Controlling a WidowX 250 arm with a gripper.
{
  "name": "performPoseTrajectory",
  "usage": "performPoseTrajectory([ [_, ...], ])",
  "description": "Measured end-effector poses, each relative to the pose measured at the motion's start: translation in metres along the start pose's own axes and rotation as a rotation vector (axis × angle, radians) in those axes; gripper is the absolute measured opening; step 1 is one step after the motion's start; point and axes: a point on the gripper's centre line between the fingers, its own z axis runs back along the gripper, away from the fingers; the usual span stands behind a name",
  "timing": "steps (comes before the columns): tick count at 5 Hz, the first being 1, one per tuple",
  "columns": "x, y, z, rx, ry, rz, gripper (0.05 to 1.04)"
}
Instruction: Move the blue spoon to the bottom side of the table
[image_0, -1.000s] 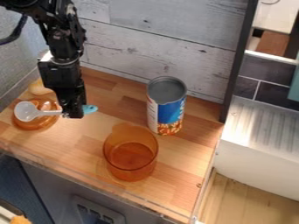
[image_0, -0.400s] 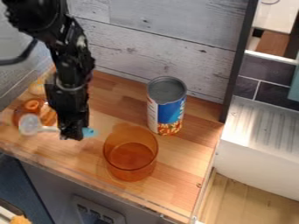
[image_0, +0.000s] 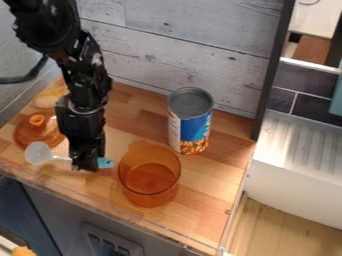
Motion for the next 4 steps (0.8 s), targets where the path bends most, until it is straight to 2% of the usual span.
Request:
performPoseTrajectory([
  [1, -0.0011, -0.0050, -0.0067, 0.024, 0.007, -0.016, 0.327],
  [2, -0.0021, -0.0088, -0.0066, 0.032, -0.006, -0.015, 0.392],
  [3, -0.0035, -0.0078, -0.0050, 0.047, -0.070, 0.018, 0.691],
  [4, -0.0004, -0.0059, -0.0026, 0.038, -0.091, 0.044, 0.961],
])
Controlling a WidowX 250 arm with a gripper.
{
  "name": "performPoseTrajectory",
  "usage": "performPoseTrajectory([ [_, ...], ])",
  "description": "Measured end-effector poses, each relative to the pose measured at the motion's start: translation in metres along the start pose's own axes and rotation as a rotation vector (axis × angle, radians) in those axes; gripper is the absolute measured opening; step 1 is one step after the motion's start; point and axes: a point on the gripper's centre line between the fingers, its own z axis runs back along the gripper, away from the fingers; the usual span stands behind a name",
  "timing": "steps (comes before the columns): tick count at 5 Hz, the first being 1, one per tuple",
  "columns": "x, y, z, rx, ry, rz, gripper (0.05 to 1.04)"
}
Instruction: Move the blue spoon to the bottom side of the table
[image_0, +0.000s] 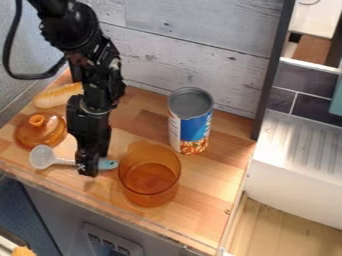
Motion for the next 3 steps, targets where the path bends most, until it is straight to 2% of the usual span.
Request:
performPoseTrajectory([
  [1, 0.005, 0.001, 0.013, -0.034, -0.013, 0.028, 1.009],
  [2, 0.008, -0.001, 0.030, -0.072, 0.004, 0.039, 1.003],
  [3, 0.018, -0.004, 0.052, -0.128, 0.047, 0.081, 1.000],
])
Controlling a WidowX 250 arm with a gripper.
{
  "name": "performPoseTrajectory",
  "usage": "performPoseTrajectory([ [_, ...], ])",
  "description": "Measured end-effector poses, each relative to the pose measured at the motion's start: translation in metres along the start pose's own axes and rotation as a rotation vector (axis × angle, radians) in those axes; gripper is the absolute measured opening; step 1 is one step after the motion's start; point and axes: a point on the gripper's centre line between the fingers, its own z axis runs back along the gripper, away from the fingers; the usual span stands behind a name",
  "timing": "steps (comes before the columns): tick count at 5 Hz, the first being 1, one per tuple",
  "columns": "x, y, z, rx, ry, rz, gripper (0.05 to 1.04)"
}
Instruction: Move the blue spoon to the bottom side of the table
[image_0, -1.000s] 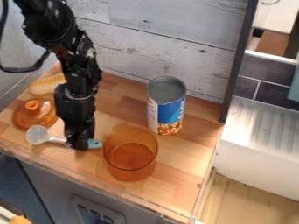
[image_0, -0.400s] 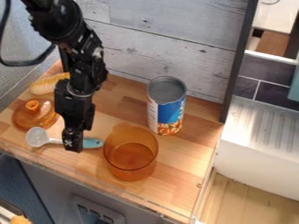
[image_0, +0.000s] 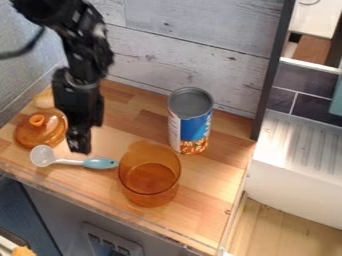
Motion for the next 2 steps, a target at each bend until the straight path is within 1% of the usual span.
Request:
performPoseTrajectory([
  [1, 0.0060, -0.0035, 0.0115, -0.018, 0.053, -0.001, 1.000],
  [2, 0.0065, -0.0036, 0.0119, -0.019, 0.053, -0.005, 1.000],
])
